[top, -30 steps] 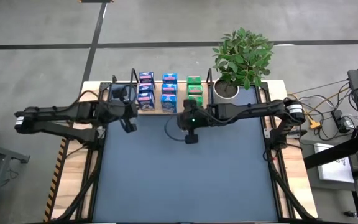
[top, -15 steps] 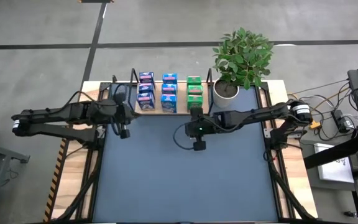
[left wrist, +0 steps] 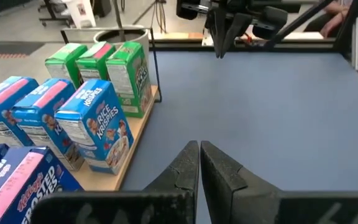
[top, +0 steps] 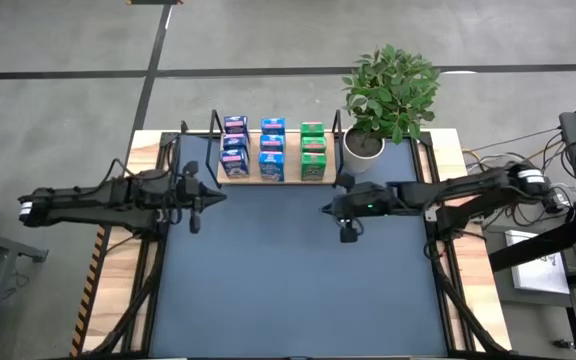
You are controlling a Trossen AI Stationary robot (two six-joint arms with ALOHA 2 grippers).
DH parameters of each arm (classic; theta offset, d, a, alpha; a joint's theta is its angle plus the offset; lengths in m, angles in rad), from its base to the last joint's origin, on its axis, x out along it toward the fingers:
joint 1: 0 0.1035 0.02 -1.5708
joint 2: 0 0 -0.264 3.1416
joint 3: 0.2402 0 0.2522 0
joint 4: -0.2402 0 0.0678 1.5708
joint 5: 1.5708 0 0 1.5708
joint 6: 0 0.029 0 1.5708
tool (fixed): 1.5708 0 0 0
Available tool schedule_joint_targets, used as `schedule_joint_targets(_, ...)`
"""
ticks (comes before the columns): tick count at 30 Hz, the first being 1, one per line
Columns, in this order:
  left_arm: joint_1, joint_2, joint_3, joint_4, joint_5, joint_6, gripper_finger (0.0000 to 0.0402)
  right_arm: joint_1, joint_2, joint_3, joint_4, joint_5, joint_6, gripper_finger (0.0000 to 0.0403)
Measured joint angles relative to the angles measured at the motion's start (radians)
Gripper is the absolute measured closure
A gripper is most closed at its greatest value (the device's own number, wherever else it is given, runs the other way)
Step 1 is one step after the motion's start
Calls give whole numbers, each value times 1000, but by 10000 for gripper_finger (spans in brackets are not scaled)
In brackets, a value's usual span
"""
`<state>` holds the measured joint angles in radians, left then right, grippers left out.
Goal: Stack cereal on shelf
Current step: Return to Home Position
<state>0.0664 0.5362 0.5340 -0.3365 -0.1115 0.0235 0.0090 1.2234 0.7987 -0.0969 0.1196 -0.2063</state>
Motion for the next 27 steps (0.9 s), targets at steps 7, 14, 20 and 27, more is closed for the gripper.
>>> schedule_joint_targets(7, 0, -70, -58, 25, 0, 5, 402, 0, -204, -134, 42, 2, 15, 392)
schedule_joint_targets(14, 0, -147, -99, 26, 0, 15, 402, 0, -373, -224, 74, 2, 16, 392)
schedule_joint_targets(20, 0, -210, -119, 34, 0, 12, 402, 0, -463, -261, 76, -10, 13, 392)
schedule_joint_targets(27, 0, -277, -184, 111, 60, 12, 402, 0, -551, -292, 80, -42, -19, 392)
